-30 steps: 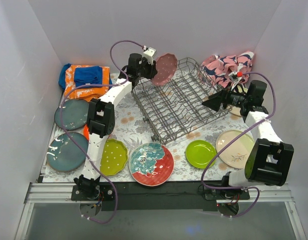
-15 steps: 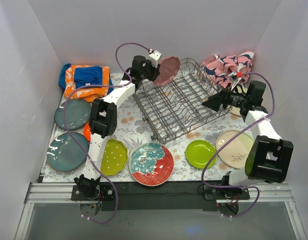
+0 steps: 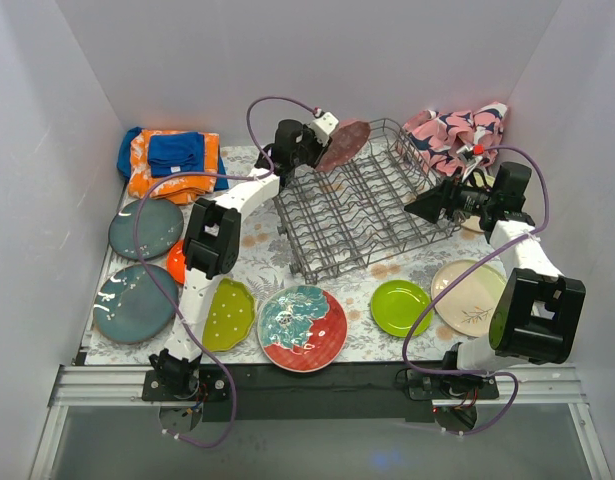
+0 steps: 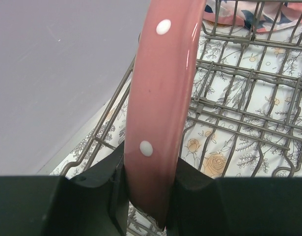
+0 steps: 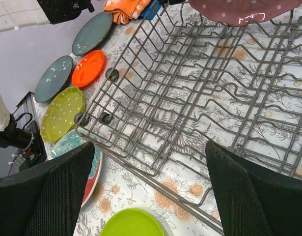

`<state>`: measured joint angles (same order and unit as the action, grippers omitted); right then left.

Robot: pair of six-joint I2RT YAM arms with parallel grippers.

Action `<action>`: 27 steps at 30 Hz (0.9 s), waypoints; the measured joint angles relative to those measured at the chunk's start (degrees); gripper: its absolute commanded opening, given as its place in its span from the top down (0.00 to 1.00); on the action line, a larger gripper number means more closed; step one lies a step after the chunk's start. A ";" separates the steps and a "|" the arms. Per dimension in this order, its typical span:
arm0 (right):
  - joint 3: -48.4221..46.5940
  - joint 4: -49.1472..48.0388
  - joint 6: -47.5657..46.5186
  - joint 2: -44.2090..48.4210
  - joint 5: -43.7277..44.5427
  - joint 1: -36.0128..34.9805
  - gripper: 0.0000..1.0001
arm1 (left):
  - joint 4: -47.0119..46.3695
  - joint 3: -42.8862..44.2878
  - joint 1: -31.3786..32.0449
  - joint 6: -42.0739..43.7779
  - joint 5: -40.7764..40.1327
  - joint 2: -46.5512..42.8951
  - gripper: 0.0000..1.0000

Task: Load the plates into the dish rack
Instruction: Insert the plate into the dish rack

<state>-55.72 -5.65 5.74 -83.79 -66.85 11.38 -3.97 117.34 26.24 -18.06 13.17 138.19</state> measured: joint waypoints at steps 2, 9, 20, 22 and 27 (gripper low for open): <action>0.00 0.00 0.00 -0.02 -0.20 0.11 0.02 | -0.90 -0.59 0.20 0.66 -0.13 -0.07 1.00; 0.00 0.00 0.02 -0.07 -0.48 0.24 0.02 | -2.58 -1.90 0.37 1.62 -0.13 -0.28 1.00; 0.00 0.00 0.02 -0.07 -0.72 0.24 0.02 | -4.37 -4.39 0.48 2.80 -0.11 -1.18 0.94; 0.00 0.00 0.02 -0.07 -0.81 0.24 0.02 | -4.61 -4.81 0.48 2.99 -0.11 -1.27 0.92; 0.00 0.00 0.04 -0.07 -0.87 0.24 0.02 | -4.66 -5.27 0.48 3.50 -0.13 -1.31 0.85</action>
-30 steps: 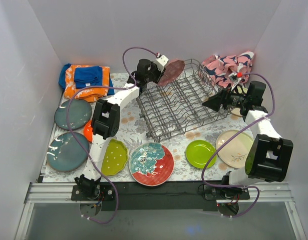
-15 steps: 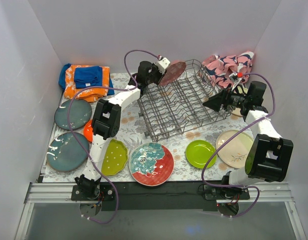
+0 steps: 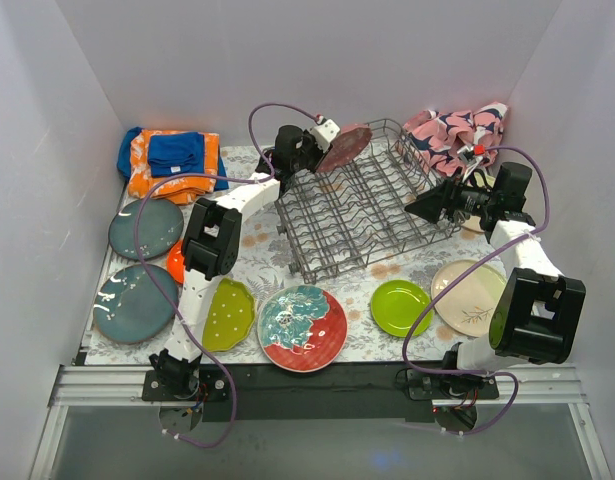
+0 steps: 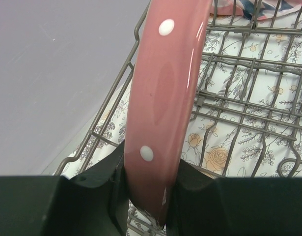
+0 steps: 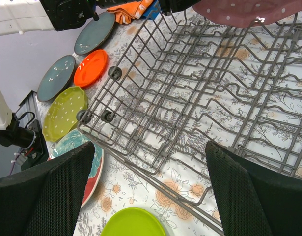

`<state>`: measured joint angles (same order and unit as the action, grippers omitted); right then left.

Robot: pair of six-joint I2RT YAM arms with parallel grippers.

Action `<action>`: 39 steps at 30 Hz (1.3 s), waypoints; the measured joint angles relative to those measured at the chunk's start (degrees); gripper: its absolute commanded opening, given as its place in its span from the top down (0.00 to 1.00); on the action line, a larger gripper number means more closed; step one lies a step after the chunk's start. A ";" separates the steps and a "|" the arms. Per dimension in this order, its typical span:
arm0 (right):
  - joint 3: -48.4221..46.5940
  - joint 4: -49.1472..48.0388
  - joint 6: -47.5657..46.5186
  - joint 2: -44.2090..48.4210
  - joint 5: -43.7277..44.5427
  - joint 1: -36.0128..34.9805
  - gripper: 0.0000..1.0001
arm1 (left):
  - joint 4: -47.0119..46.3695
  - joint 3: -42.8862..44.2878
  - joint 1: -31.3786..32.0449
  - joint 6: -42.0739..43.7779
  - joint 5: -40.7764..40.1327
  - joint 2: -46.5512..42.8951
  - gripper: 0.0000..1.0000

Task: Load the plates into the dish rack
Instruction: Insert the plate into the dish rack

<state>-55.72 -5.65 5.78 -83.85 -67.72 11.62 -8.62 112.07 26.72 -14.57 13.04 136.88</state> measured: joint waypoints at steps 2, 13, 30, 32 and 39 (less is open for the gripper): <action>0.00 0.00 -0.02 0.00 0.00 0.00 0.02 | -0.02 -0.07 0.00 -0.04 -0.02 0.00 0.82; 0.00 0.00 0.00 -0.02 0.00 0.00 0.02 | 0.46 -1.81 0.02 -1.66 -1.81 0.00 0.68; 0.00 0.00 0.00 -0.22 -0.22 0.00 0.02 | 1.60 -1.95 -0.11 -11.28 -9.97 0.00 0.49; 0.00 0.00 0.00 -0.22 -0.22 0.00 0.02 | 2.45 -1.29 -0.20 -12.98 -10.47 0.00 0.49; 0.00 0.00 0.00 -0.22 -0.24 0.00 0.02 | 4.79 1.99 -0.79 -19.15 -11.93 0.00 0.49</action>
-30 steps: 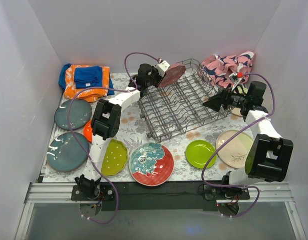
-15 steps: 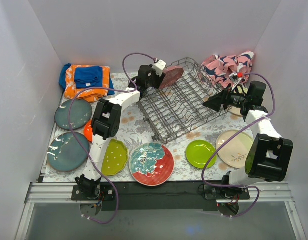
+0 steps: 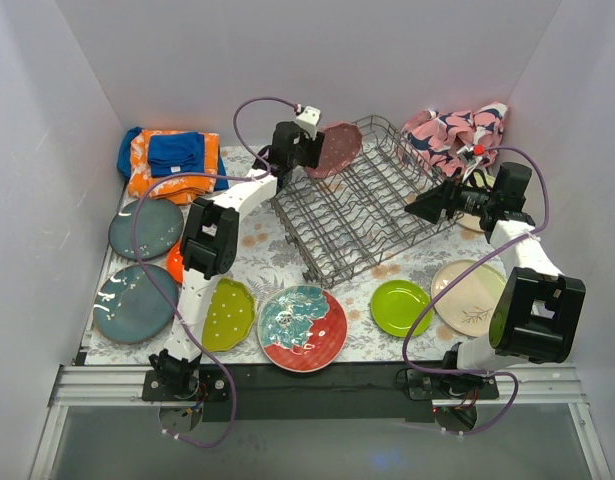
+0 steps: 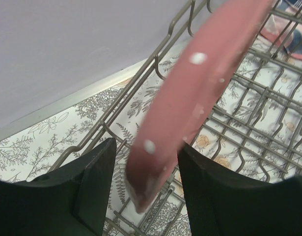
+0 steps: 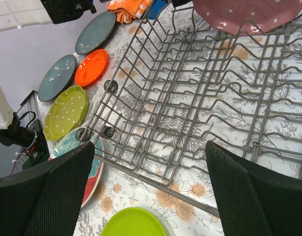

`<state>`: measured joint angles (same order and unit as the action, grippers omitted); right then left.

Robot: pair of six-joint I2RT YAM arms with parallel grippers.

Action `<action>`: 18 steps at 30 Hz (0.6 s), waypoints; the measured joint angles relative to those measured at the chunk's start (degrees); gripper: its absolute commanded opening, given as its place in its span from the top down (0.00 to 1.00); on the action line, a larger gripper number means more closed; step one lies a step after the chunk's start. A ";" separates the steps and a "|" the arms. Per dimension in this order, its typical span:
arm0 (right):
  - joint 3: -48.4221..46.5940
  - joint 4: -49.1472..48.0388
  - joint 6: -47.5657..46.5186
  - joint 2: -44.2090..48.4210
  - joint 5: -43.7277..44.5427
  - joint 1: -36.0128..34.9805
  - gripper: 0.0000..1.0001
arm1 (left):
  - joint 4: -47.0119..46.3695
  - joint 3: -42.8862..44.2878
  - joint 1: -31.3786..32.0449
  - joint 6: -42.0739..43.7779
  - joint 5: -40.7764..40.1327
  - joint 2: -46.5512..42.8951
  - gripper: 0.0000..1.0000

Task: Load the plates into the dish rack
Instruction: Insert the plate into the dish rack

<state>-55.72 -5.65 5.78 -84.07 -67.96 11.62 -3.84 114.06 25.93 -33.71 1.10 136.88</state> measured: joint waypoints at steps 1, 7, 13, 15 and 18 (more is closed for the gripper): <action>0.00 0.00 0.02 0.00 0.00 0.00 0.02 | 0.09 0.24 -0.02 -0.61 -0.09 0.00 0.49; 0.00 0.00 0.02 -0.02 -0.02 0.00 0.02 | 1.11 1.51 -0.33 -3.76 -0.17 0.00 0.48; 0.00 0.00 0.02 -0.02 -0.04 0.00 0.02 | 2.29 2.03 -0.35 -5.11 0.63 0.00 0.48; 0.00 0.00 0.02 -0.02 -0.11 0.00 0.02 | 2.58 2.03 -0.35 -5.33 0.94 0.00 0.48; 0.00 0.00 0.02 -0.02 -0.20 0.00 0.02 | 2.71 2.03 -0.35 -5.81 1.38 -0.02 0.47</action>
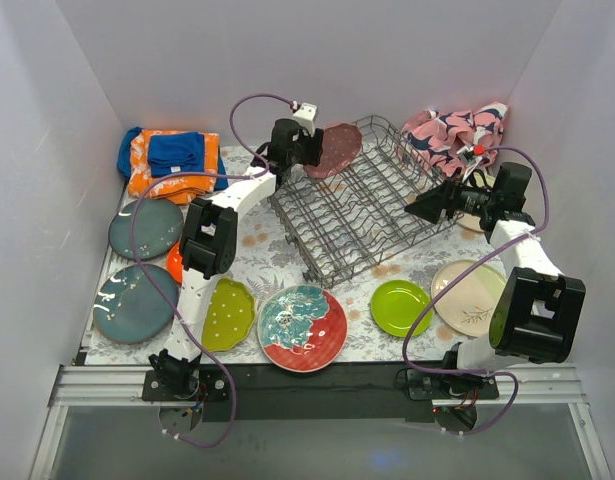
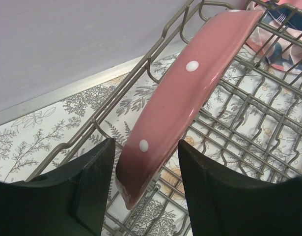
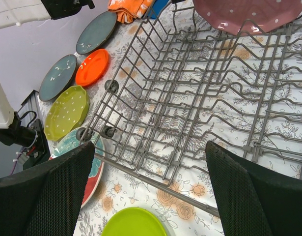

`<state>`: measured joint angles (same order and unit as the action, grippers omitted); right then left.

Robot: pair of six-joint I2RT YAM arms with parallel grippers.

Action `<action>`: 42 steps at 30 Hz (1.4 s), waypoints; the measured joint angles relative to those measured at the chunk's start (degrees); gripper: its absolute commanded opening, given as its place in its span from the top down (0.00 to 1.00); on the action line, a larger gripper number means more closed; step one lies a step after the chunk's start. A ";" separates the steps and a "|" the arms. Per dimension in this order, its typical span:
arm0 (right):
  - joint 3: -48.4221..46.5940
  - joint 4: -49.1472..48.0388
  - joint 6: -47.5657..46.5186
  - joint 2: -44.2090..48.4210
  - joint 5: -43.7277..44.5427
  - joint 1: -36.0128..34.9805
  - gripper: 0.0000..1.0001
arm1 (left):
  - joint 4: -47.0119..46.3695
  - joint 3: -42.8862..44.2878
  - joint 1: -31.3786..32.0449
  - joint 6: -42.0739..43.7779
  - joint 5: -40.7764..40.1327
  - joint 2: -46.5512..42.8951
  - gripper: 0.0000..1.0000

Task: Load the plates into the dish rack
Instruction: Insert the plate into the dish rack, then grab a plate with the right arm

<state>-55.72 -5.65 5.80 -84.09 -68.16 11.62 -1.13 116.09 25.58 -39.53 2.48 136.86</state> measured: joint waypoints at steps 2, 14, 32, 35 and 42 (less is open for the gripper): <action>0.00 0.00 0.00 0.02 0.00 0.00 0.02 | 0.24 0.00 0.00 -0.39 0.28 -0.15 0.47; 0.00 0.00 -0.04 0.00 -0.22 0.00 0.02 | 2.67 -2.89 -0.22 -3.50 1.86 -12.28 0.35; -8.50 11.32 -8.46 0.46 3.19 -9.57 0.02 | 8.66 -48.37 -4.63 -13.03 2.56 -61.64 0.26; -15.67 17.59 -12.81 0.28 6.45 -16.65 0.02 | 11.19 -55.28 -5.14 -14.38 2.32 -72.48 0.25; -31.95 27.32 -18.05 -5.22 14.71 -35.93 0.02 | 17.62 -63.65 -5.27 -17.59 -0.63 -94.03 0.24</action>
<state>-87.68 21.67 -12.25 -89.32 -53.45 -24.32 16.49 52.45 20.32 -57.12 1.85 42.83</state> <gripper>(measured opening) 0.981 0.747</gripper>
